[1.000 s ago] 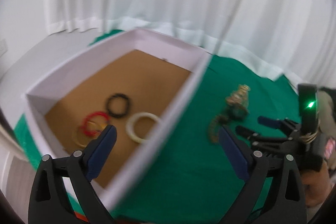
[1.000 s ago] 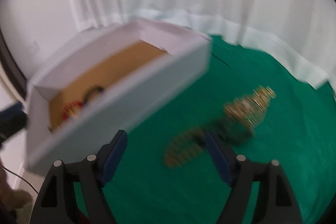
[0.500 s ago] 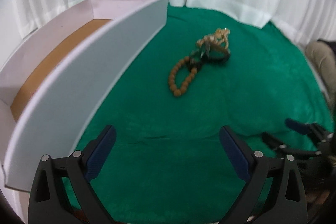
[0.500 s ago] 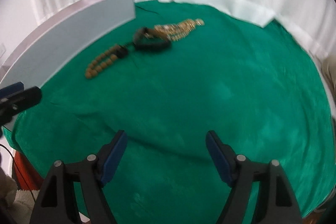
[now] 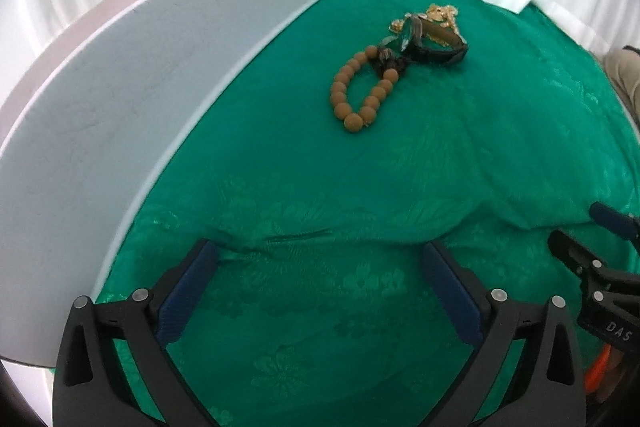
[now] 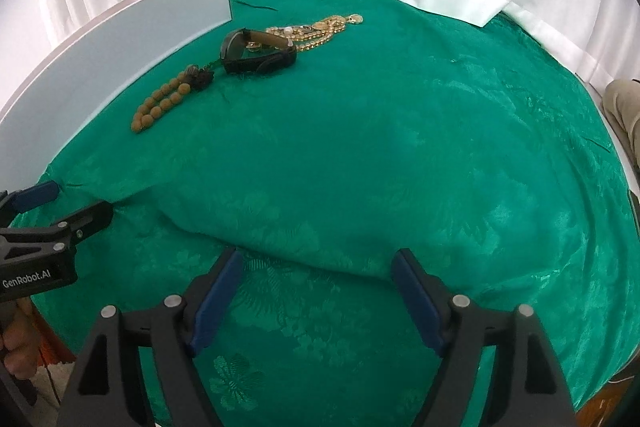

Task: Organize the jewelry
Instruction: 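Move both open grippers back toward the wooden bead bracelet on the cloth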

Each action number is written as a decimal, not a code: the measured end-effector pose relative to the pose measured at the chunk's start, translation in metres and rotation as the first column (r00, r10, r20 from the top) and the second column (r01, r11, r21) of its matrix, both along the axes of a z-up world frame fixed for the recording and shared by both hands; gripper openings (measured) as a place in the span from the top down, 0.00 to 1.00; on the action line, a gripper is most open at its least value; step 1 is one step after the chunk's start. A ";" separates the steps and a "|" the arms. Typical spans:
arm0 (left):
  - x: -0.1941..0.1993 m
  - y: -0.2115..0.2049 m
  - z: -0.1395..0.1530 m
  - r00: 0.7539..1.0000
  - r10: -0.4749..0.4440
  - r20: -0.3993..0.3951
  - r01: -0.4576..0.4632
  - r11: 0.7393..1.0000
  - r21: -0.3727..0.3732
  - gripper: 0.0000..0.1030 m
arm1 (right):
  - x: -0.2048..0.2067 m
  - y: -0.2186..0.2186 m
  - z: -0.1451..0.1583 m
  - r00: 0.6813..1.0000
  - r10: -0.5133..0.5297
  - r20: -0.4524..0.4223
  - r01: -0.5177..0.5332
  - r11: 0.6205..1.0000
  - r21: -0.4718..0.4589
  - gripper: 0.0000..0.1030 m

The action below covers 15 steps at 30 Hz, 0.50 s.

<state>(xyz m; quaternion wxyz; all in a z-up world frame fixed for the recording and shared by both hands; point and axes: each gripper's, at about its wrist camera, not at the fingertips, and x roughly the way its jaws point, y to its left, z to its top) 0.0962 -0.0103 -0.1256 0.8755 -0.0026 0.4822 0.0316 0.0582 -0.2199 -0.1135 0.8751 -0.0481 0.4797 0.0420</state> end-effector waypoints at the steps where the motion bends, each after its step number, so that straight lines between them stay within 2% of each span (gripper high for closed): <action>1: 0.000 -0.001 -0.001 1.000 0.000 -0.001 0.000 1.000 -0.002 0.01 | -0.001 0.000 0.000 1.000 0.001 0.003 -0.001 1.000 0.000 0.21; 11: -0.003 -0.003 -0.003 1.000 -0.026 0.014 0.026 1.000 -0.007 0.00 | 0.000 -0.001 -0.002 1.000 -0.014 0.004 0.014 1.000 -0.003 0.19; 15: -0.001 -0.004 -0.002 1.000 -0.014 -0.017 0.014 1.000 -0.010 0.00 | 0.002 -0.001 -0.002 1.000 -0.015 -0.003 0.015 1.000 -0.004 0.18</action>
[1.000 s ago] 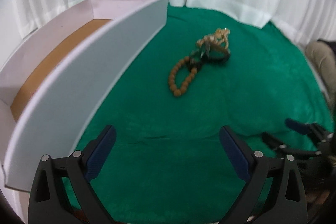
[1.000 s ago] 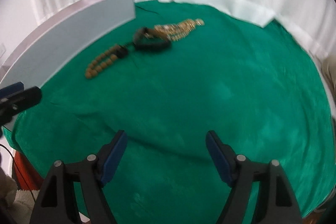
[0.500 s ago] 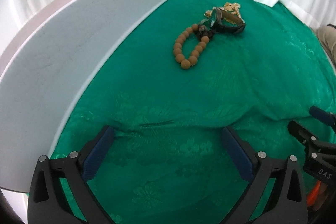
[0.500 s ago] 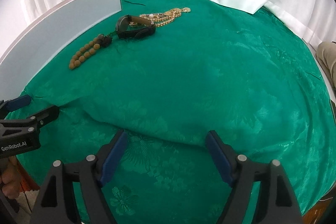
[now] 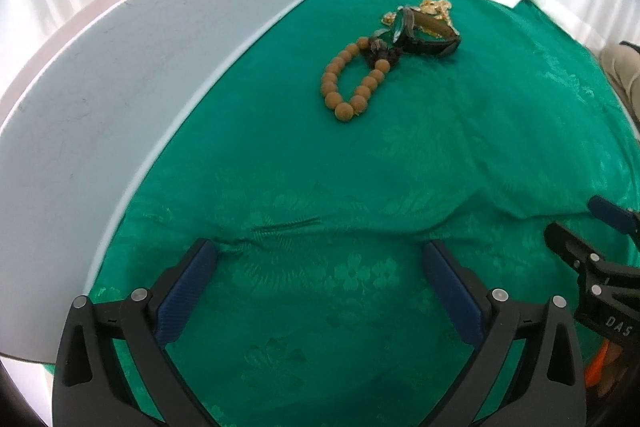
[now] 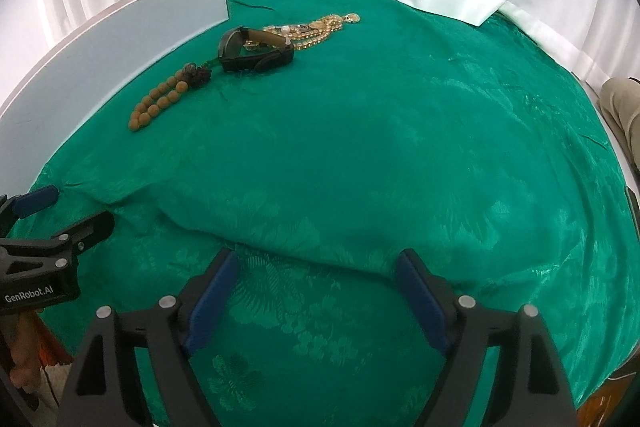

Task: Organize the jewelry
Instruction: 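Move both open grippers back toward the wooden bead bracelet on the cloth, then grasp the wooden bead bracelet with the left gripper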

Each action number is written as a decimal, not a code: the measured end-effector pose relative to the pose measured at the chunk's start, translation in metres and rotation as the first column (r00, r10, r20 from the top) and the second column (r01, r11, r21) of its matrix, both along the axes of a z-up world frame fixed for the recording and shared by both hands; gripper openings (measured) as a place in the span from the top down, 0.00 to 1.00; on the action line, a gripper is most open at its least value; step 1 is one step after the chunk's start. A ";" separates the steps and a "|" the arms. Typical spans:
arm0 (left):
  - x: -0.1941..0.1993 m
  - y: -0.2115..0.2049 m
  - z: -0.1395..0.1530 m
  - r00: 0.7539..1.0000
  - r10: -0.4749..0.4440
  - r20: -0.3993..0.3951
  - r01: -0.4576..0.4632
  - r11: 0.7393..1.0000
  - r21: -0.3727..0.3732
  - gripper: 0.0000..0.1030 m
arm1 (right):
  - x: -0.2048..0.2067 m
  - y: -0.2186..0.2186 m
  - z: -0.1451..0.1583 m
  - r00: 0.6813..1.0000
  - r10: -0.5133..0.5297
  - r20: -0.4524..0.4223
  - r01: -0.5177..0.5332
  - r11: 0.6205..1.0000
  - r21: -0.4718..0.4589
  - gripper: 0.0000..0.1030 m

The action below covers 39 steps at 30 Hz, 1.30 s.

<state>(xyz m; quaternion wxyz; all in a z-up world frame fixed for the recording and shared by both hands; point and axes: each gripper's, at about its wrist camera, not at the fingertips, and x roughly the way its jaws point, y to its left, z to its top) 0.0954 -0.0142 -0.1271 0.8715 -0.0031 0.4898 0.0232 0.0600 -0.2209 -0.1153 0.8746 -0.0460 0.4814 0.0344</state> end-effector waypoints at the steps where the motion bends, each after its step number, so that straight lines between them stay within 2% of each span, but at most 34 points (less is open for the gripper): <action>1: 0.001 0.000 0.000 1.000 -0.003 -0.009 0.003 1.000 -0.004 0.00 | 0.000 0.000 0.000 1.000 -0.001 -0.002 0.001 1.000 0.000 0.18; 13: 0.005 0.000 0.000 0.999 -0.039 -0.029 0.039 0.999 -0.010 0.01 | 0.002 -0.003 0.002 0.999 0.008 -0.032 -0.008 1.000 0.003 0.18; 20: 0.003 0.009 0.024 0.999 -0.022 0.044 0.025 0.998 -0.066 0.01 | 0.002 -0.028 0.019 0.995 -0.099 0.020 0.098 0.994 0.057 0.18; 27: 0.015 0.026 0.041 0.997 0.001 0.079 0.006 0.996 -0.092 0.01 | 0.001 -0.036 0.016 0.994 -0.108 0.022 0.106 0.991 0.083 0.18; 31: 0.027 0.050 0.051 0.997 0.040 0.069 -0.028 0.987 -0.159 0.01 | -0.003 -0.036 0.017 0.994 -0.100 0.040 0.096 0.992 0.082 0.18; 34: 0.038 0.057 0.054 0.999 0.018 0.049 -0.005 0.969 -0.245 0.01 | -0.004 -0.037 0.016 0.994 -0.099 0.039 0.095 0.992 0.087 0.18; 36: 0.047 0.050 0.054 1.000 -0.002 0.029 0.008 0.976 -0.217 0.01 | -0.004 -0.038 0.016 0.995 -0.094 0.035 0.090 0.991 0.094 0.18; 39: 0.060 0.029 0.056 0.996 -0.064 0.055 0.071 0.987 -0.145 0.01 | -0.006 -0.037 0.017 0.995 -0.089 0.039 0.085 0.991 0.100 0.18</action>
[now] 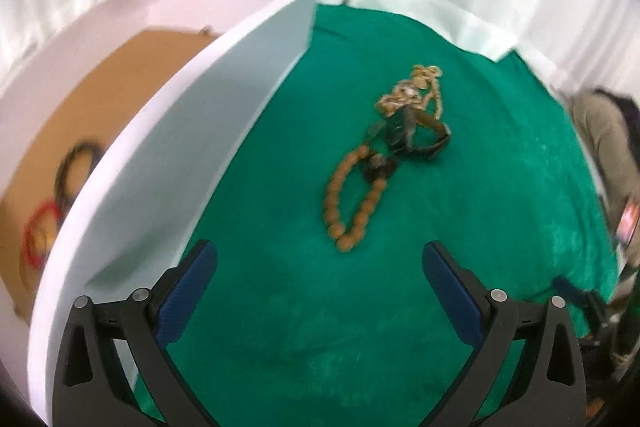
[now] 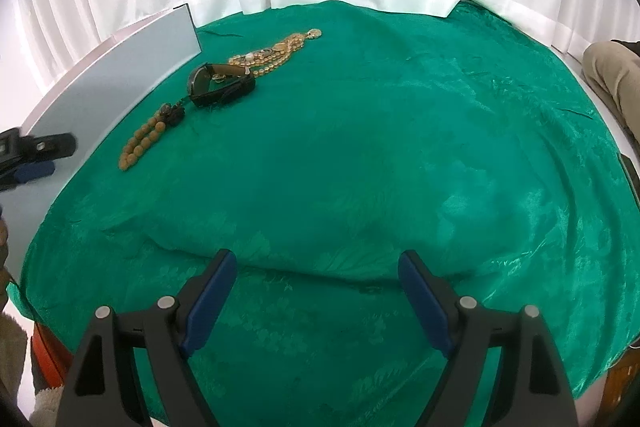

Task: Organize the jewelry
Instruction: 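Grasp the wooden bead bracelet with the left gripper, then lift the wooden bead bracelet with the left gripper while the right gripper grasps the small black beaded charm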

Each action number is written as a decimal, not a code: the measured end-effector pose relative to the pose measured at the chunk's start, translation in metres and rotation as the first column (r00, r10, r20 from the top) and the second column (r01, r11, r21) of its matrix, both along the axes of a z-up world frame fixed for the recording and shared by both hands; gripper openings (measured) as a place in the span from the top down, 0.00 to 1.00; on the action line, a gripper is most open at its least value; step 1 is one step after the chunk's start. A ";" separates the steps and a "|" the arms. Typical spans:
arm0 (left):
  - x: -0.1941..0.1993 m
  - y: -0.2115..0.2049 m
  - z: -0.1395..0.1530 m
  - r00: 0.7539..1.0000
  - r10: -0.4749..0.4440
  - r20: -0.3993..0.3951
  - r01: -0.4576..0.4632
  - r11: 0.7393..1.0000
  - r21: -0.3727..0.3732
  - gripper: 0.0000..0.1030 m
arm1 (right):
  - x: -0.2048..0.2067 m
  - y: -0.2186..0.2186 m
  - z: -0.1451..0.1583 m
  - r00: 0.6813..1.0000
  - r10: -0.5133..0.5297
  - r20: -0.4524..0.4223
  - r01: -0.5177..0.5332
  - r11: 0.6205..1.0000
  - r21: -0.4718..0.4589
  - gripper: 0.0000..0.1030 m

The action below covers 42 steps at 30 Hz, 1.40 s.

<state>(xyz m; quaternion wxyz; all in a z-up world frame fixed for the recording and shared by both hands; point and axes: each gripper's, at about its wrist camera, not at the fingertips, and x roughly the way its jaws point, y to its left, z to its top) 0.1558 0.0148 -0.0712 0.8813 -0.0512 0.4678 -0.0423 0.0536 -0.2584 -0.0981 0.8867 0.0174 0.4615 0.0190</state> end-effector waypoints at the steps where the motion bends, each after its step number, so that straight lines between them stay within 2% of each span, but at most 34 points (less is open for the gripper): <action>1: 0.005 -0.006 -0.001 1.000 -0.004 0.007 0.004 1.000 0.026 0.01 | 0.000 0.000 0.000 1.000 0.001 0.002 -0.001 1.000 0.002 0.18; 3: 0.020 -0.019 -0.006 1.000 -0.020 0.007 0.020 0.999 0.050 0.03 | -0.001 0.000 0.001 1.000 0.003 0.005 -0.003 1.000 0.004 0.18; 5: 0.035 -0.031 -0.013 0.999 -0.045 0.001 0.045 0.997 0.066 0.16 | -0.003 -0.001 0.001 1.000 0.003 0.003 -0.003 1.000 0.007 0.18; 9: 0.056 -0.054 -0.026 0.995 -0.104 0.001 0.103 0.987 0.126 0.26 | -0.006 -0.004 0.000 1.000 -0.003 0.002 0.003 1.000 0.008 0.18; 11: 0.064 -0.061 -0.035 0.992 -0.127 -0.016 0.128 0.981 0.144 0.49 | -0.007 -0.005 -0.002 1.000 -0.006 -0.006 0.006 1.000 0.012 0.18; 12: 0.066 -0.064 -0.039 0.991 -0.132 -0.016 0.133 0.979 0.155 0.50 | -0.007 -0.006 -0.003 1.000 -0.006 -0.009 0.006 1.000 0.013 0.18; 13: 0.065 -0.066 -0.038 0.991 -0.133 0.009 0.129 0.975 0.180 0.76 | -0.007 -0.006 -0.004 1.000 -0.006 -0.013 0.006 1.000 0.013 0.18; 14: 0.066 -0.064 -0.038 0.989 -0.149 -0.011 0.149 0.978 0.146 0.91 | -0.008 -0.006 -0.005 1.000 -0.005 -0.015 0.005 1.000 0.013 0.18; 17: 0.051 -0.044 -0.026 0.993 -0.115 0.002 0.115 0.993 0.005 0.91 | -0.011 -0.008 -0.004 1.000 -0.004 -0.008 0.004 1.000 0.015 0.18; 24: 0.003 -0.009 -0.005 0.997 -0.078 0.012 0.079 0.985 -0.151 0.92 | -0.012 -0.005 0.001 1.000 0.002 0.015 -0.002 1.000 0.019 0.18; 29: -0.021 0.004 0.007 0.998 -0.059 0.018 0.062 0.968 -0.245 0.92 | -0.012 0.003 0.000 0.999 0.031 0.008 -0.032 0.999 0.032 0.18; 34: -0.025 0.004 0.011 0.998 -0.053 0.019 0.057 0.955 -0.291 0.92 | -0.013 0.014 0.003 0.998 0.067 0.002 -0.067 0.997 0.045 0.18; 39: -0.030 0.014 0.020 0.999 -0.026 0.018 0.031 0.949 -0.315 0.92 | -0.004 0.022 0.012 0.991 0.130 -0.006 -0.128 0.983 0.129 0.18; 42: -0.035 0.021 0.025 1.000 0.003 0.014 0.001 0.953 -0.302 0.92 | 0.010 0.026 0.018 0.986 0.169 -0.017 -0.163 0.971 0.172 0.18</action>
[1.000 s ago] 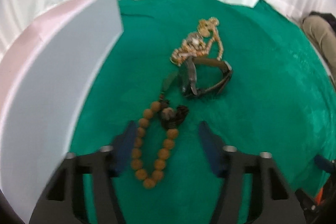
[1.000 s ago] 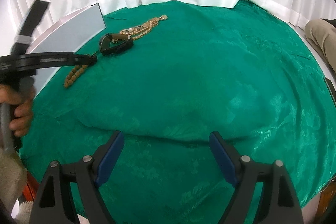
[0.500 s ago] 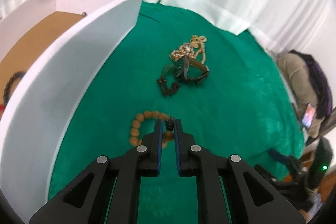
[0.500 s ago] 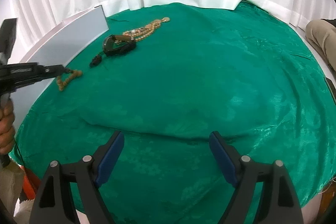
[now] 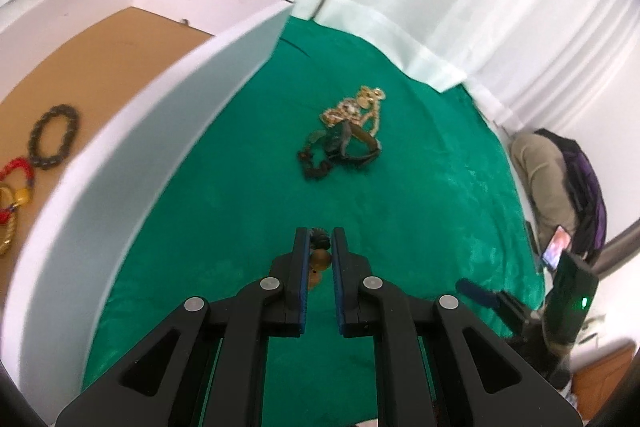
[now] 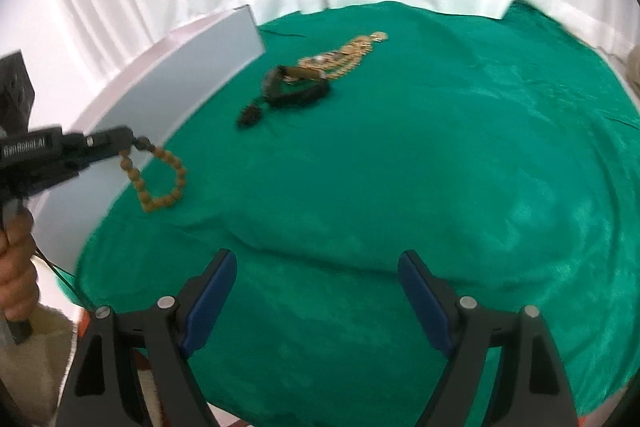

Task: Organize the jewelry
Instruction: 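Lift the wooden bead bracelet with the left gripper while the right gripper grasps the small black beaded charm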

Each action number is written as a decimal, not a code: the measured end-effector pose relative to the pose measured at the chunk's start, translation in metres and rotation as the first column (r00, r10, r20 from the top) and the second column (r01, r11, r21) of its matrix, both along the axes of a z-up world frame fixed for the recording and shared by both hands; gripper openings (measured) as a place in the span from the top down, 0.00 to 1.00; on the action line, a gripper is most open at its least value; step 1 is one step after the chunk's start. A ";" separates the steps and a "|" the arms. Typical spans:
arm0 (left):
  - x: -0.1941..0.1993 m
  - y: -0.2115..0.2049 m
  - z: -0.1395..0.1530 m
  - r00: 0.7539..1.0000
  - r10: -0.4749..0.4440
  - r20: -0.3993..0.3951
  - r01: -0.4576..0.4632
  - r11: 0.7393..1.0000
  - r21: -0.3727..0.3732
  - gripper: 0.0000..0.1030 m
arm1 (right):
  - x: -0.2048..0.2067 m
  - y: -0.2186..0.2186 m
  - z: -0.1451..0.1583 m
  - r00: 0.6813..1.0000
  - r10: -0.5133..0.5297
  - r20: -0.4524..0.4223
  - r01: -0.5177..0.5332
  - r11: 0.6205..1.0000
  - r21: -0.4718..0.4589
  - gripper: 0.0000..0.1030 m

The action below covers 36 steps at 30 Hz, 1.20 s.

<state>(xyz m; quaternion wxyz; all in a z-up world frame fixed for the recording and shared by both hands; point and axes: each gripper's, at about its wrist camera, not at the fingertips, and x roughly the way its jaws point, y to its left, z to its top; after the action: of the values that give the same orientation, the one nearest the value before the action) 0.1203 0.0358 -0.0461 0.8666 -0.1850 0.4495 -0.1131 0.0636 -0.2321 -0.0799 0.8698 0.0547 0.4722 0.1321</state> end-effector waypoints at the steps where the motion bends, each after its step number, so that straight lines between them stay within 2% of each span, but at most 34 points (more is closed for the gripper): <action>1: -0.002 0.002 0.001 1.000 0.009 -0.004 -0.009 1.000 0.008 0.92 | 0.008 0.003 0.002 1.000 0.012 -0.015 -0.012 1.000 0.005 0.18; 9: -0.018 0.018 0.014 0.999 0.054 0.007 -0.055 0.997 0.057 0.92 | 0.053 0.038 0.009 0.992 0.106 -0.074 -0.105 0.994 0.019 0.18; 13: -0.023 0.027 0.017 0.997 0.073 0.011 -0.074 0.996 0.057 0.92 | 0.087 0.047 0.005 0.984 0.122 -0.129 -0.113 0.991 0.074 0.19; 14: -0.024 0.029 0.018 0.997 0.079 0.012 -0.079 0.995 0.057 0.92 | 0.098 0.045 0.003 0.982 0.112 -0.151 -0.098 0.990 0.099 0.20; 16: -0.027 0.034 0.019 0.996 0.088 0.013 -0.088 0.995 0.055 0.92 | 0.118 0.044 -0.001 0.977 0.088 -0.196 -0.060 0.988 0.144 0.32; 19: -0.029 0.041 0.018 0.995 0.100 0.014 -0.100 0.994 0.045 0.92 | 0.141 0.051 -0.005 0.969 0.072 -0.238 -0.033 0.986 0.165 0.36; 20: -0.030 0.042 0.018 0.995 0.102 0.013 -0.103 0.994 0.042 0.92 | 0.149 0.057 -0.005 0.967 0.064 -0.245 -0.025 0.987 0.157 0.41; 24: -0.031 0.044 0.017 0.994 0.105 0.012 -0.106 0.994 0.038 0.92 | 0.167 0.086 -0.015 0.953 0.074 -0.292 -0.043 0.993 0.110 0.44; 30: -0.032 0.043 0.015 0.995 0.102 0.007 -0.102 0.994 0.038 0.92 | 0.177 0.132 -0.024 0.966 0.039 -0.256 -0.063 0.995 -0.084 0.45; 33: -0.031 0.042 0.013 0.995 0.102 0.002 -0.102 0.994 0.046 0.92 | 0.177 0.143 -0.028 0.974 0.016 -0.224 -0.053 0.986 -0.159 0.65; 34: -0.031 0.041 0.012 0.995 0.102 -0.002 -0.102 0.994 0.050 0.92 | 0.177 0.143 -0.028 0.977 0.011 -0.212 -0.048 0.985 -0.168 0.74; 36: -0.031 0.041 0.011 0.995 0.102 -0.006 -0.102 0.993 0.055 0.92 | 0.176 0.135 -0.027 0.979 -0.002 -0.203 -0.025 0.991 -0.132 0.79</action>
<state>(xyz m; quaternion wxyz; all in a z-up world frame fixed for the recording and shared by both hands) 0.0895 0.0766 -0.0354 0.8739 -0.1842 0.4465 -0.0554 0.2396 -0.0969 -0.1073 0.8182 0.0068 0.5663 0.0991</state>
